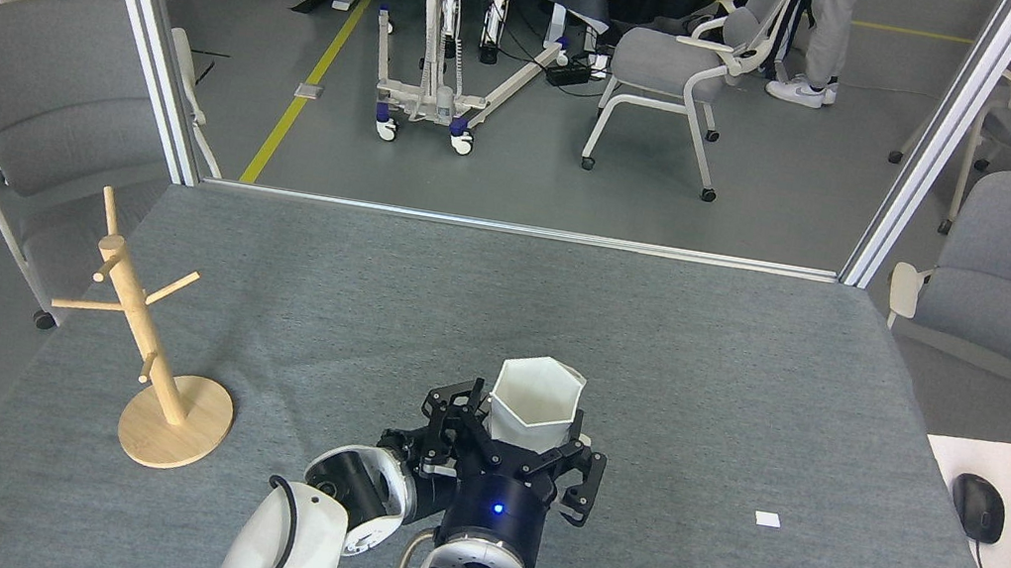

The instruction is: Hang cup on storage rack

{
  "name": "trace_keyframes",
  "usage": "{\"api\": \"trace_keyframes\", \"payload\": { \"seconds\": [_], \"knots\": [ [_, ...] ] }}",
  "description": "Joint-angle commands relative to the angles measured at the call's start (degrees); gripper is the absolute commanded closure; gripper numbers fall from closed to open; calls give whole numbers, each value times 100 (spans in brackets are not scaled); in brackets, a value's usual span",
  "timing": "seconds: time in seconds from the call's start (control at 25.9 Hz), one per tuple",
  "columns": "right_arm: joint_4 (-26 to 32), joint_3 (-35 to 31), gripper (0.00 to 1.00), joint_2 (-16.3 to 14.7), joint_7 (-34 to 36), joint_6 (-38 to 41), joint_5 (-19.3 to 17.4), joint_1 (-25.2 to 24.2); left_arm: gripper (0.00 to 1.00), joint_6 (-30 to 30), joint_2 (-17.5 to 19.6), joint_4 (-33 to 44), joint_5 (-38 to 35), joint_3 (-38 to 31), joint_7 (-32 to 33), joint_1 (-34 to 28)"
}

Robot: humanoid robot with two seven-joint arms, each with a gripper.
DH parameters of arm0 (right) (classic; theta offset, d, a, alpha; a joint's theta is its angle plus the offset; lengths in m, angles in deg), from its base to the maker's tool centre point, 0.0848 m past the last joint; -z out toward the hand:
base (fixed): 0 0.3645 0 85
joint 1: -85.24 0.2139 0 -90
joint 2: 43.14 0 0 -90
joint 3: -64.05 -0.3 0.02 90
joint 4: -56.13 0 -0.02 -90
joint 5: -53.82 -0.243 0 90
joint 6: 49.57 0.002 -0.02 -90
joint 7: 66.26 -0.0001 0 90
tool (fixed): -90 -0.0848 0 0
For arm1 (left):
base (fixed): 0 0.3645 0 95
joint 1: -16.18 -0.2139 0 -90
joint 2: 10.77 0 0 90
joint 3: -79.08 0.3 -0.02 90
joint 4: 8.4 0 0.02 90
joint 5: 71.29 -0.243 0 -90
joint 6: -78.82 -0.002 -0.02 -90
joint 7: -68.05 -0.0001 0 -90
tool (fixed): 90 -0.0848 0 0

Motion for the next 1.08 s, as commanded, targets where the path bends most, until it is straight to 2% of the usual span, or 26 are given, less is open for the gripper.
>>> {"api": "trace_keyframes", "payload": {
  "seconds": [0.0, 0.19, 0.31, 0.39, 0.54, 0.66, 0.73, 0.85, 0.93, 1.04],
  "knots": [
    [-4, -155, 0, -8, 921, 140, -78, 41, 100, 18, 6, 404, -3, -9, -29, -5],
    [-4, -489, 2, 71, 2064, 545, -518, 50, 100, 0, 14, 263, -12, -9, -20, -23],
    [49, -700, 2, 185, 2521, 720, -887, 50, 100, -9, 41, 263, -12, -9, -29, -181],
    [49, -964, 2, 247, 2714, 1028, -931, 50, 100, -9, 41, 289, -21, -18, -29, -313],
    [40, -1816, 1, 299, 2899, 1828, -948, 58, 100, -44, 58, 386, -21, -62, -38, -523],
    [49, -2827, 1, 291, 2925, 2663, -1045, 120, 100, -53, 181, 685, -30, -220, -29, -770],
    [5, -3618, 0, 168, 2908, 3498, -1212, 164, 100, -61, 287, 1019, -30, -360, -38, -1068],
    [-338, -4673, 0, -404, 2908, 4684, -1396, 129, 100, -53, 586, 1766, -30, -624, -73, -1745],
    [-725, -5059, 0, -773, 2855, 5290, -1396, 50, 100, -53, 788, 2267, -30, -800, -108, -2298],
    [-1410, -5218, 0, -1124, 2855, 5844, -1396, -196, 100, -35, 955, 2900, -21, -1309, -179, -3081]
  ]
}}
